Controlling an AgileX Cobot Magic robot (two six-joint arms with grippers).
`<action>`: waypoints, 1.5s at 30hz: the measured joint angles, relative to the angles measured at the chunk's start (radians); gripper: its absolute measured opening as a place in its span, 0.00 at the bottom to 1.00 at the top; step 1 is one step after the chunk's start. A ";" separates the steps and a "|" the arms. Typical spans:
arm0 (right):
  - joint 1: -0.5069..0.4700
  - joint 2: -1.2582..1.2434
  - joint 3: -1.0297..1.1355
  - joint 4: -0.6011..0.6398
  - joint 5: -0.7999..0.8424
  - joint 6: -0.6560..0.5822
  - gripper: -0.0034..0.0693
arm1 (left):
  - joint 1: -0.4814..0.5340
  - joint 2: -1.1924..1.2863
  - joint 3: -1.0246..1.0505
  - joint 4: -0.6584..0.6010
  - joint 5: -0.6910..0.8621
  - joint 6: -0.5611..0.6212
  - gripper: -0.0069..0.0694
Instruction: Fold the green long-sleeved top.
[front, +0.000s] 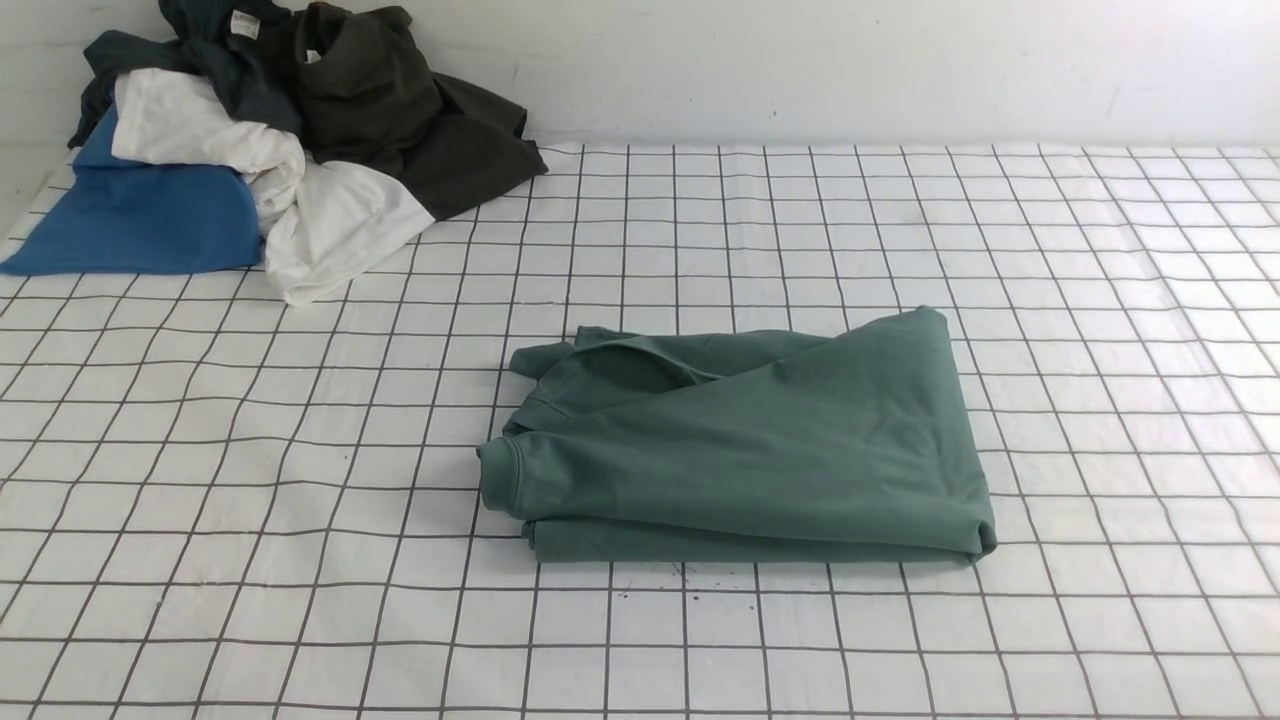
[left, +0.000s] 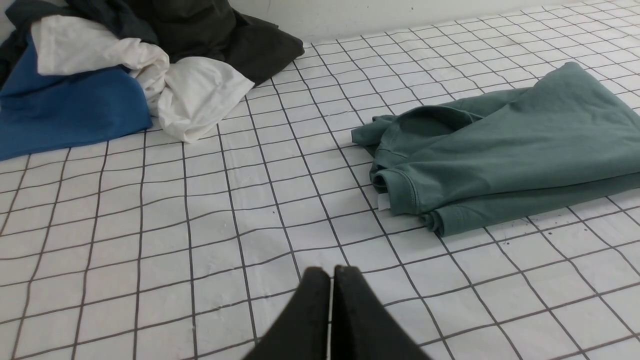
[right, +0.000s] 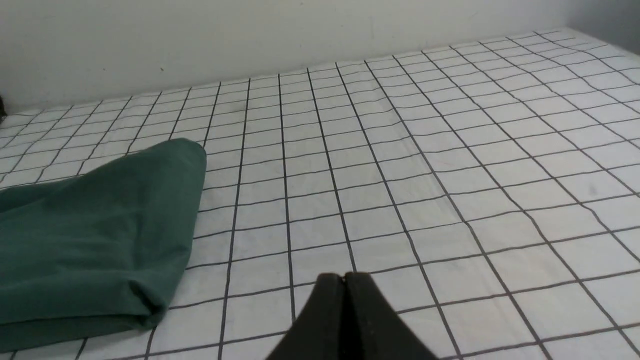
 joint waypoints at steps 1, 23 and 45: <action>0.012 0.000 0.000 0.000 0.003 -0.004 0.03 | 0.000 0.000 0.000 -0.001 0.000 0.000 0.08; 0.063 0.000 0.000 0.007 0.005 -0.011 0.03 | 0.000 0.000 0.000 -0.001 0.000 0.000 0.08; 0.063 0.000 0.000 0.007 0.005 -0.011 0.03 | 0.007 0.008 0.037 -0.011 -0.072 0.000 0.08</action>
